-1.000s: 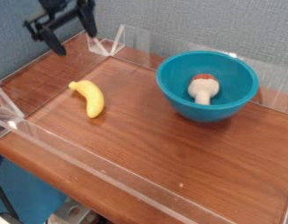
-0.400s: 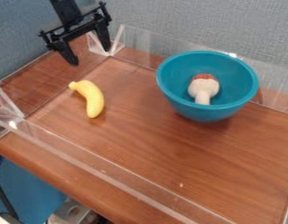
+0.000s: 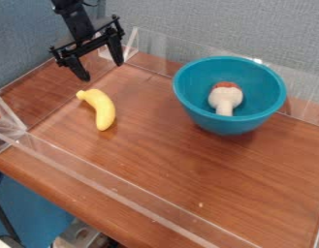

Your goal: Remove the yellow object from the blue bowl and put it on the table

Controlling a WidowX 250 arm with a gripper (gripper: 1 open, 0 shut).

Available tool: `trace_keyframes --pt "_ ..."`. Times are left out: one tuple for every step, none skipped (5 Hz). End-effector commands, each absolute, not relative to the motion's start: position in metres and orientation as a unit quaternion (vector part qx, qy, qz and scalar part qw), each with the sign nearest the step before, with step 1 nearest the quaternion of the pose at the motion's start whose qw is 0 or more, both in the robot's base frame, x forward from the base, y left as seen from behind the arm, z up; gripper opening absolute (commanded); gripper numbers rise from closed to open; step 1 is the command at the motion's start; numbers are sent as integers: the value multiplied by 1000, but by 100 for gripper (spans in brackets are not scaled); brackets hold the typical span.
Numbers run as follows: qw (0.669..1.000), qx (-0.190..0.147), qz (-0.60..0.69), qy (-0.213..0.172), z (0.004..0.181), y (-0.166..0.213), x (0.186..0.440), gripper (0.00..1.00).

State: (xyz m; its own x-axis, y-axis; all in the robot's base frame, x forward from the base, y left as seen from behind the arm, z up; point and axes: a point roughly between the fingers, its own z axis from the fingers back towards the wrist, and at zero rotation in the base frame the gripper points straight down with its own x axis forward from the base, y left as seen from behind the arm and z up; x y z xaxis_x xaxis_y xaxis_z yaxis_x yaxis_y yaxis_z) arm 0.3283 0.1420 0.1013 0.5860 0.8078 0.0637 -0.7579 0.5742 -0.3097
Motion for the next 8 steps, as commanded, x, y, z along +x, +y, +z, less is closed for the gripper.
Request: trace_keyframes --pt "906 -116 389 -122 120 143 321 100" --pt "917 -111 362 -124 132 149 316 100" --pt "913 -113 370 -128 132 144 316 100" --pt "912 -115 373 -129 130 131 315 100" --pt "913 -117 370 -129 128 121 321 100" --pt "908 -108 383 -130 119 125 326 100" --pt "901 -100 400 -136 112 135 335 100" --pt "902 -96 396 -142 118 137 340 100"
